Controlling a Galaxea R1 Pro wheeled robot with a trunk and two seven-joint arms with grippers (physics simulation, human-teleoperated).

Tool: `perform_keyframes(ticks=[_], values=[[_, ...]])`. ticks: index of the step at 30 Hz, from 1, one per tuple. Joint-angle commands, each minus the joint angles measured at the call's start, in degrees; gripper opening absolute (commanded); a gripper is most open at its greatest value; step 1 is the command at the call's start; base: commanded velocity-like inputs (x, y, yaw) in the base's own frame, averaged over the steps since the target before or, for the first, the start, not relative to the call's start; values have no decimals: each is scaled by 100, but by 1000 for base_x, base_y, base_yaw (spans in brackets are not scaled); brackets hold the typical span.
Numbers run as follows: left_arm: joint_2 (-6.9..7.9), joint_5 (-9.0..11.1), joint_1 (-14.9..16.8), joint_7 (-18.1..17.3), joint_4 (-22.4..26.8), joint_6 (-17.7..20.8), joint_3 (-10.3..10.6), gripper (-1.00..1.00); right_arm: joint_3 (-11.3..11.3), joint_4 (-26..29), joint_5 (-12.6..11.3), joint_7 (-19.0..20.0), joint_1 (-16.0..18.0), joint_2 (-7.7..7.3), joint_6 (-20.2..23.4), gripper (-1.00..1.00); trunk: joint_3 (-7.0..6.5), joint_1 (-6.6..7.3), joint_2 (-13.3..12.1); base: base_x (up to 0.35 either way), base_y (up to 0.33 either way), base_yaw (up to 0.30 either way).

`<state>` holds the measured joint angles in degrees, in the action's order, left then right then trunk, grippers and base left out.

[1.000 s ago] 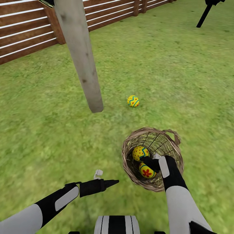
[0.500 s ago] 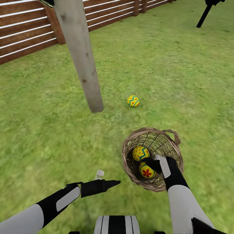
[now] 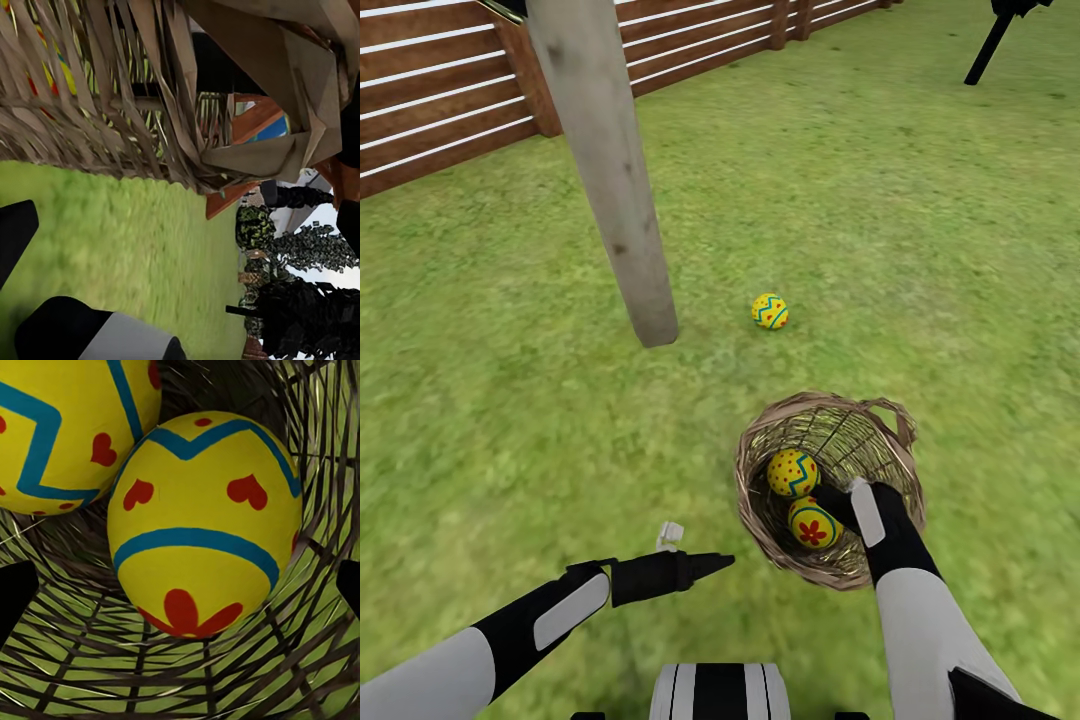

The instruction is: Take the three Easter eggs out of the wicker basket on the lawn in the garden, then place them on the lawn next to a single tree (choose any tree) so that all three eggs are next to the same tree and none are left in the basket.

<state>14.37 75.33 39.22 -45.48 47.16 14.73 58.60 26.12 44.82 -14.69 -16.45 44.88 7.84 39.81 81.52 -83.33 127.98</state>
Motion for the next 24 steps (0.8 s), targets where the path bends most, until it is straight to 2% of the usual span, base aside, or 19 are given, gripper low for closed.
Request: perform_keyframes(ticks=[1, 5, 10, 15, 19, 24], values=[[5, 61, 6, -5, 3, 47, 20, 100, 12, 9, -61, -48, 3, 8, 11, 100, 3, 1, 2, 0, 0, 0], [10, 61, 6, -5, 2, 48, 20, 100, -5, 9, -66, -64, 3, 28, 19, 100, 3, 1, 2, 0, 0, 0], [13, 61, 6, -5, -4, 49, 20, 100, -148, 9, -69, -82, 3, 25, 23, 100, 3, 1, 2, 0, 0, 0], [9, 61, 6, -4, -10, 51, 20, 100, -165, 9, -70, -83, 3, 20, 19, 100, 3, 1, 2, 0, 0, 0], [6, 61, 6, -4, -12, 52, 20, 100, -166, 9, -58, -91, 3, 15, 22, 100, 75, -87, 162, 0, 0, 0], [5, 61, 6, -5, -8, 50, 20, 100, -160, 16, -96, -359, 3, 14, 33, 100, 165, -197, 363, 0, 0, 0]])
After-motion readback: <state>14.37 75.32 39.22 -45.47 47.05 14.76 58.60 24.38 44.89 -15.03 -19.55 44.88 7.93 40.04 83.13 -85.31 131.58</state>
